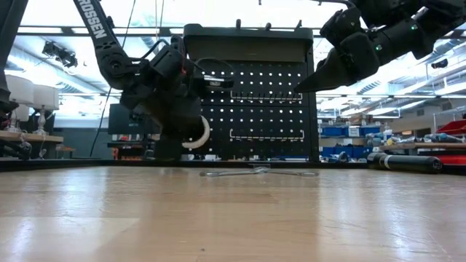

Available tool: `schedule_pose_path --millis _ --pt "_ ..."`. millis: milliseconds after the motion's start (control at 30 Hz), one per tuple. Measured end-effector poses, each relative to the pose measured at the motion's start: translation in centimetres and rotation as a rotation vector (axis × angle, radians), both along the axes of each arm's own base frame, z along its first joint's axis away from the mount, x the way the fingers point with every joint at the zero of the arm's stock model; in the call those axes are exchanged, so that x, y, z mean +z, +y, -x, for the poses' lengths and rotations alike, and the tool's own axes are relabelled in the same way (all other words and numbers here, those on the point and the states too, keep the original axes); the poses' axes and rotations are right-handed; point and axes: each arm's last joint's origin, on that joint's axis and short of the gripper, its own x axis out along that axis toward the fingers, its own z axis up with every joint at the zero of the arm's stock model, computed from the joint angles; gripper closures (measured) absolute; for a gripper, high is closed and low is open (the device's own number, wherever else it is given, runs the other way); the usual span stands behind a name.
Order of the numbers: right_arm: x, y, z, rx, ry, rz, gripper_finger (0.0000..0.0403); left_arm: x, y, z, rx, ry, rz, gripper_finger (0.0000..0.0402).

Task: Hang tools onto peg board
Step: Hang the left silver wrench on the peg board

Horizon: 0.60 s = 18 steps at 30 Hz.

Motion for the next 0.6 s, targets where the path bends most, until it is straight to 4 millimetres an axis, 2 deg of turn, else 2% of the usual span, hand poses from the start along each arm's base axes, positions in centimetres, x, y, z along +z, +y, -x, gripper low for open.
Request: schedule_pose_path --millis 200,467,600 --pt "-0.1 0.0 0.1 -0.004 0.012 -0.009 0.019 -0.1 -3.5 -1.3 -0.166 -0.075 0.067 0.0234" --pt "-0.1 0.0 0.1 -0.005 0.014 -0.01 0.019 0.3 -9.7 -2.8 -0.353 -0.255 0.198 0.0234" --pt "-0.1 0.0 0.0 -0.005 0.009 -0.01 0.019 1.0 -12.3 -4.0 -0.434 -0.319 0.382 0.0234"
